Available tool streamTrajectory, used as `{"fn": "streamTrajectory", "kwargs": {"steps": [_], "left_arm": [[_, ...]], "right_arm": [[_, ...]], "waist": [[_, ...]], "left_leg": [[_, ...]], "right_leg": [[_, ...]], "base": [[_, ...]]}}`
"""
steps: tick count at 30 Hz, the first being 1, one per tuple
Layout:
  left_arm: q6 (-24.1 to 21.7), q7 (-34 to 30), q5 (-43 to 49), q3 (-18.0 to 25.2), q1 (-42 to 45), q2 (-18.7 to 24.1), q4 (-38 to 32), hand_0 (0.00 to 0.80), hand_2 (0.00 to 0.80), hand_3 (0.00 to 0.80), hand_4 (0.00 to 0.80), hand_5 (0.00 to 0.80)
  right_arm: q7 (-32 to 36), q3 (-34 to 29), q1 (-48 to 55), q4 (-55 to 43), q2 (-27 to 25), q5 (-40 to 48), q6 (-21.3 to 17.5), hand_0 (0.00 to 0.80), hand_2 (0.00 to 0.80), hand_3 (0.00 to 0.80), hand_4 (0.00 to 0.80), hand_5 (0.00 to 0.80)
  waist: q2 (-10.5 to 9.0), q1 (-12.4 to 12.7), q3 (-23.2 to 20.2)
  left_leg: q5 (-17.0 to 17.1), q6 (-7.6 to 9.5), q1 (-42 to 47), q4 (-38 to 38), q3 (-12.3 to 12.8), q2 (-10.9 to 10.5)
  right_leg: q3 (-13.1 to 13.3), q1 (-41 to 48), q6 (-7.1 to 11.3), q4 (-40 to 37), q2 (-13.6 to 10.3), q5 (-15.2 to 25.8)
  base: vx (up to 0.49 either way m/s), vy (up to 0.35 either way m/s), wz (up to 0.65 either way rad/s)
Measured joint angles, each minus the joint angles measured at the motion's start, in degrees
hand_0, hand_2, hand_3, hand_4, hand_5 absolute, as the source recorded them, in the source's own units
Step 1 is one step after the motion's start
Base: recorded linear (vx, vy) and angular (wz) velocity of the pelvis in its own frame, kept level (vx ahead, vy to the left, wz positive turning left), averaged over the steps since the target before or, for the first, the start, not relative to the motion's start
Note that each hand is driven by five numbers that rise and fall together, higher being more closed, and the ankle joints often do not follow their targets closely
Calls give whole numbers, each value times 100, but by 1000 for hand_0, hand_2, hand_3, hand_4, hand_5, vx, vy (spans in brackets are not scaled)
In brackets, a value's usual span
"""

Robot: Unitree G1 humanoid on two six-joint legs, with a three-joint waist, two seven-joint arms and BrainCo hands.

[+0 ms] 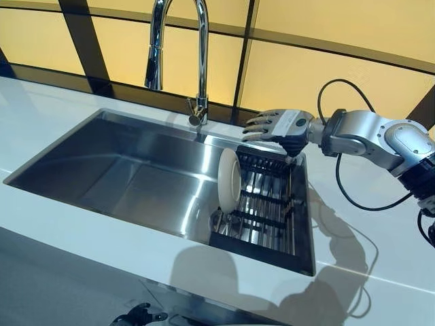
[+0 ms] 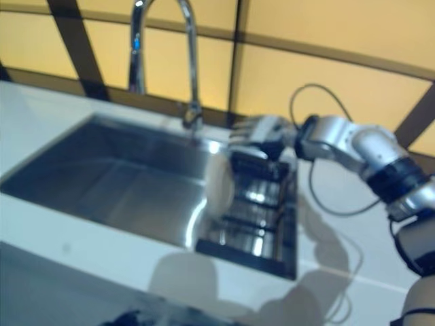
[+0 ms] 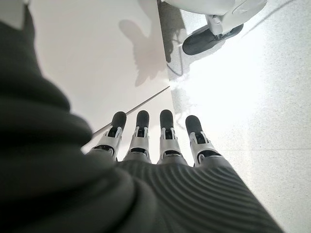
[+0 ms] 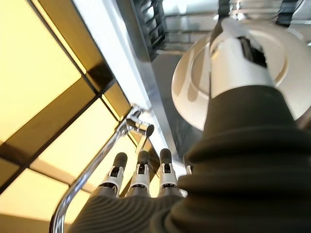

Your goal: Take plates into dishwasher

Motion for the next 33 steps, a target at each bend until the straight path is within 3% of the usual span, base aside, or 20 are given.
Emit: {"fn": "streamTrajectory", "kwargs": {"steps": [13,33], "left_arm": [[-95,19,-1,1,-2,-144,88,0,0,0,0,0],[-94,35,-2,-23,37,-212,139,0,0,0,0,0]], "right_arm": [[6,35,-152,-404,93,20,3,0,0,0,0,0],[644,301,-152,-451,804,284,5,0,0,0,0,0]], "waist": [[18,8,-15],[-16,171,-117]], "left_leg": [[-1,-2,14,-2,-16,0],[0,-1,24,5,-182,-14]], "right_leg": [[-78,43,-10,1,-7,-5],[-233,122,-18,1,-26,-11]], "base": [[15,60,1],[25,51,4]]}}
